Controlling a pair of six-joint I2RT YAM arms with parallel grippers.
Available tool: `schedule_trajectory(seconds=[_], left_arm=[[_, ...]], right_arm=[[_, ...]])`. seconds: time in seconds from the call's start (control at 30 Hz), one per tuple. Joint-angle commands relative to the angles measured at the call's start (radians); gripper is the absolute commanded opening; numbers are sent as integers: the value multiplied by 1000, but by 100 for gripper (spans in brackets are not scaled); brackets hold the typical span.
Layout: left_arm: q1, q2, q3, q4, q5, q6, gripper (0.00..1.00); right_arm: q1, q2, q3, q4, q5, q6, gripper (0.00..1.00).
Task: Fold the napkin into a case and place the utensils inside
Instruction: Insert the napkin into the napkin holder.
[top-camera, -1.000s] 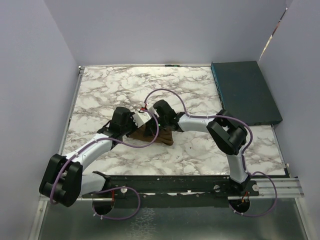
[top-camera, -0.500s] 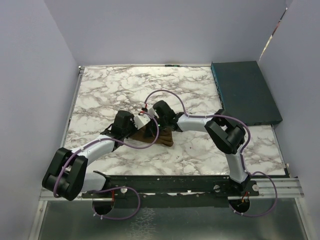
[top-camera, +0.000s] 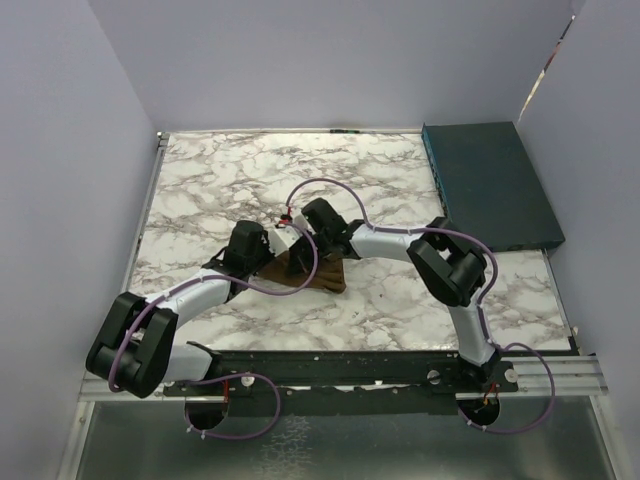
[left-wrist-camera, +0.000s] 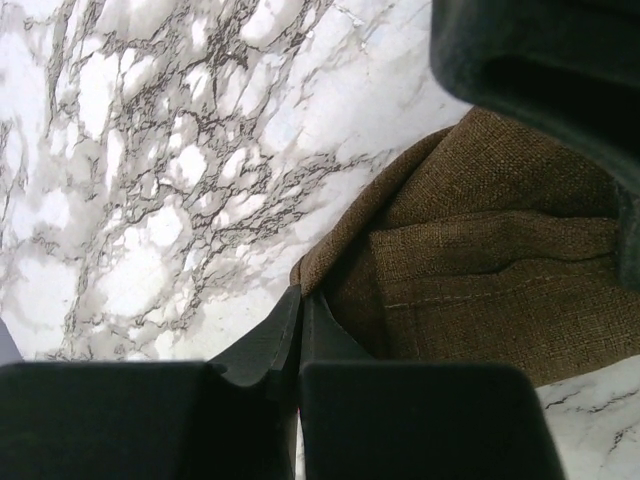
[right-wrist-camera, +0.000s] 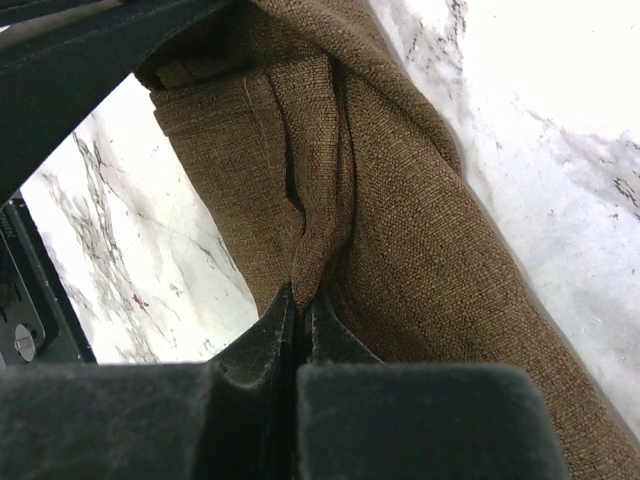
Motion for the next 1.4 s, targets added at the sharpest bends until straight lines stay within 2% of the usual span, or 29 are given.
schedule_trajectory(seconds=[0.0, 0.2, 0.53, 0.87, 1.17, 1.37], left_arm=[[5, -21, -8, 0, -68, -40, 0], [3, -149, -51, -30, 153, -23, 0], [-13, -152, -136, -54, 133, 193, 0], [-33, -151, -152, -5, 131, 232, 0], [-36, -231, -208, -5, 189, 342, 0], [-36, -226, -199, -5, 218, 369, 0]], right_arm=[[9, 50, 38, -114, -31, 3, 1], [7, 75, 83, -176, -24, 11, 0], [-4, 85, 212, -289, -132, -1, 0], [-5, 201, 429, -514, -228, -102, 0], [-81, 283, 502, -618, -252, -184, 0], [-82, 324, 581, -644, -344, -188, 0]])
